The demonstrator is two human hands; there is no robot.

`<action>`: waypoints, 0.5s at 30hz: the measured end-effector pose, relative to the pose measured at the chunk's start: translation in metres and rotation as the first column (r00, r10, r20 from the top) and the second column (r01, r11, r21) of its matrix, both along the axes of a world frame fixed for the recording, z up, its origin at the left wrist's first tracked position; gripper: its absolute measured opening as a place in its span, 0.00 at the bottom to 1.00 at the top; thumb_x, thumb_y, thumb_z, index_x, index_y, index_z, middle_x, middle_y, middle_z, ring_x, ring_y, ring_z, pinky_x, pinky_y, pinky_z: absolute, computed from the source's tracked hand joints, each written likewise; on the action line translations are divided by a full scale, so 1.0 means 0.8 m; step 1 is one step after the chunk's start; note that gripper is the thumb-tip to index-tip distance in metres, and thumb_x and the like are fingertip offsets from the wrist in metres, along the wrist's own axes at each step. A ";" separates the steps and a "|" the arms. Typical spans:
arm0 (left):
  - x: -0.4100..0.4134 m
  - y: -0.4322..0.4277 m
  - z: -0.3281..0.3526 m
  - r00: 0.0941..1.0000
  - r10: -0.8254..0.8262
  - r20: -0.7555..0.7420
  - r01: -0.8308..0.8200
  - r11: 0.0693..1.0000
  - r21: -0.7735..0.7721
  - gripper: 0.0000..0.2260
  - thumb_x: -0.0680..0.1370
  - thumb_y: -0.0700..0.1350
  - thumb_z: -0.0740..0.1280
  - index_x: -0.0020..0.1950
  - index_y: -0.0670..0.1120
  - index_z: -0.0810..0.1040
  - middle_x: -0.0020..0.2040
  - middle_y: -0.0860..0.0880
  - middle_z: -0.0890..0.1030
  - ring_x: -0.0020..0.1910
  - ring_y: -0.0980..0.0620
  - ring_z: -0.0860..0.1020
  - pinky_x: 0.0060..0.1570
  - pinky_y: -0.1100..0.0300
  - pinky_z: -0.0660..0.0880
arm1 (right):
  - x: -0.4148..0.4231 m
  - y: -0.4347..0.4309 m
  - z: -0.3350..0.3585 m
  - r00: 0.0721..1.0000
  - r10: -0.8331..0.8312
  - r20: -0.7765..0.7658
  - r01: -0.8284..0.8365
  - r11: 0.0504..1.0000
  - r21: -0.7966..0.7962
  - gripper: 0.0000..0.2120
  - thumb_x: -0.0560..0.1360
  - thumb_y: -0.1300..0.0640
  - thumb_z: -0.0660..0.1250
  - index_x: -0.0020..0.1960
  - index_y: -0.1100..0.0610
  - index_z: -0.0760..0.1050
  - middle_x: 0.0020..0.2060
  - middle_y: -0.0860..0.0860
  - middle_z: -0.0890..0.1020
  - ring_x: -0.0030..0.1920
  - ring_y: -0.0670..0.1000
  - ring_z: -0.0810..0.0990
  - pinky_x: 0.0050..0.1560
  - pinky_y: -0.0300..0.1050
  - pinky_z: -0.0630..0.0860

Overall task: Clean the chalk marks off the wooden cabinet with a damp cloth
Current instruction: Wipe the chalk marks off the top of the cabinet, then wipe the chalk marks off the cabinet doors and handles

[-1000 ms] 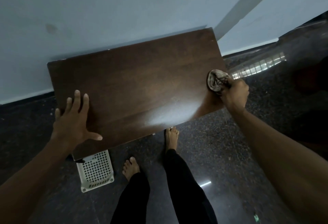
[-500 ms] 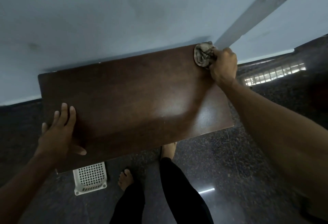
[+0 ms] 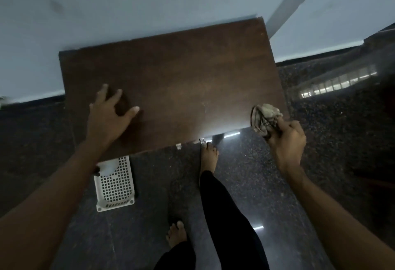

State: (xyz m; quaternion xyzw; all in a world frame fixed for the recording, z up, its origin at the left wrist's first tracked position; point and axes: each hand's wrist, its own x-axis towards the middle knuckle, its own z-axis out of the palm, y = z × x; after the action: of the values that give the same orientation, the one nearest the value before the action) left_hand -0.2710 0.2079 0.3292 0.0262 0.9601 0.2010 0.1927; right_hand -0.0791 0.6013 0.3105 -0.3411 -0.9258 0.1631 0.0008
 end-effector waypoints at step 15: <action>0.123 0.027 -0.094 0.718 -0.334 -0.611 0.432 0.902 0.015 0.15 0.83 0.51 0.62 0.67 0.48 0.80 0.69 0.48 0.78 0.68 0.48 0.76 0.65 0.49 0.72 | 0.016 -0.232 -0.092 0.711 0.509 -0.485 -0.572 0.820 0.021 0.14 0.74 0.67 0.69 0.58 0.61 0.82 0.44 0.58 0.80 0.42 0.59 0.76 0.38 0.47 0.72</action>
State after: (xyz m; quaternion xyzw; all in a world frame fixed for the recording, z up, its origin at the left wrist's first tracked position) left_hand -0.1725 0.2297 0.2544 0.3014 0.9257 0.2129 -0.0832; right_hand -0.0663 0.4159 0.2367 -0.0042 -0.9433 0.2937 0.1548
